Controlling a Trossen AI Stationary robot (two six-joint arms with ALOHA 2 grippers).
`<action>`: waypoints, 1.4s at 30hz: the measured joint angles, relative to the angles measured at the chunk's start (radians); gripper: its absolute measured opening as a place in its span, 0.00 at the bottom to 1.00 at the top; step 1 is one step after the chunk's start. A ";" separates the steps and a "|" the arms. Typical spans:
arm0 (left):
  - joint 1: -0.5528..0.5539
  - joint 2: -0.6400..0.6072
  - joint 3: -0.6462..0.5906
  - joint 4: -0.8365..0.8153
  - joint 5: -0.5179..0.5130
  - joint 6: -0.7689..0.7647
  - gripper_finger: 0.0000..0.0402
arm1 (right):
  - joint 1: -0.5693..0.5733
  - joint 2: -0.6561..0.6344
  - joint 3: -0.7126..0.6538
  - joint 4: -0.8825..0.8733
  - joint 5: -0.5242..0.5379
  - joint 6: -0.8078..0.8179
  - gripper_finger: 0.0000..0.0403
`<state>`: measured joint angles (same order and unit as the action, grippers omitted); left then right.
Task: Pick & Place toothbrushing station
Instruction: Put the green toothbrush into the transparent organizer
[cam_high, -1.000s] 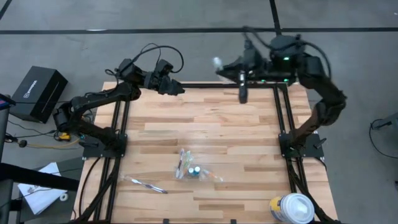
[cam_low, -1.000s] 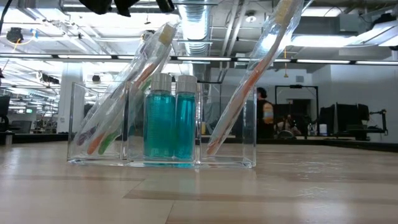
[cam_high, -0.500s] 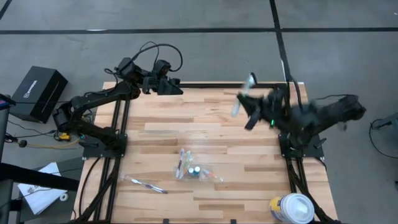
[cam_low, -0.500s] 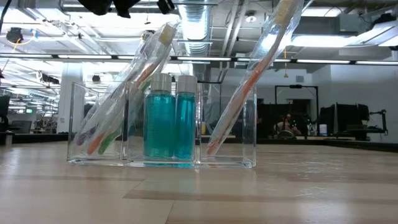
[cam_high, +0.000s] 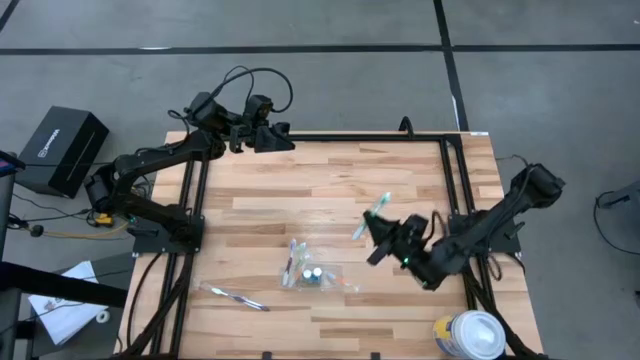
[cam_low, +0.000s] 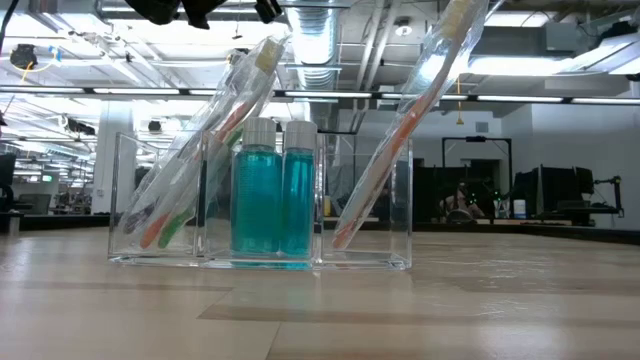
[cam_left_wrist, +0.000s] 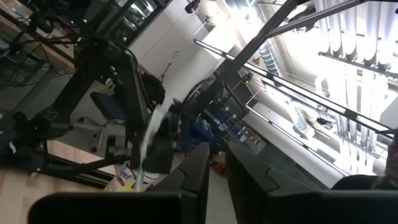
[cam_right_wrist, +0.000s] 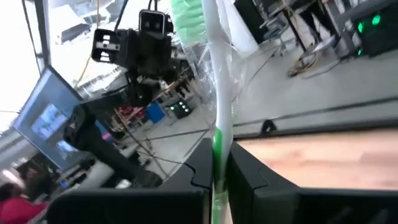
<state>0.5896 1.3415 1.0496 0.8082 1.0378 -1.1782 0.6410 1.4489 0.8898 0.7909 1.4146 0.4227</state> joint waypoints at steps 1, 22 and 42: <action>0.000 0.000 0.000 0.000 0.000 0.000 0.12 | 0.008 0.022 0.001 0.002 0.000 0.037 0.03; -0.047 -0.001 0.000 -0.023 -0.147 0.211 0.12 | 0.044 0.078 -0.336 0.094 -0.349 0.323 0.03; -0.093 0.006 0.000 -0.096 -0.200 0.334 0.12 | -0.163 0.114 -0.355 0.217 -0.716 0.139 0.03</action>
<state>0.4965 1.3479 1.0492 0.7120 0.8381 -0.8439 0.4779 1.5630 0.5350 1.0080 0.6991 0.5617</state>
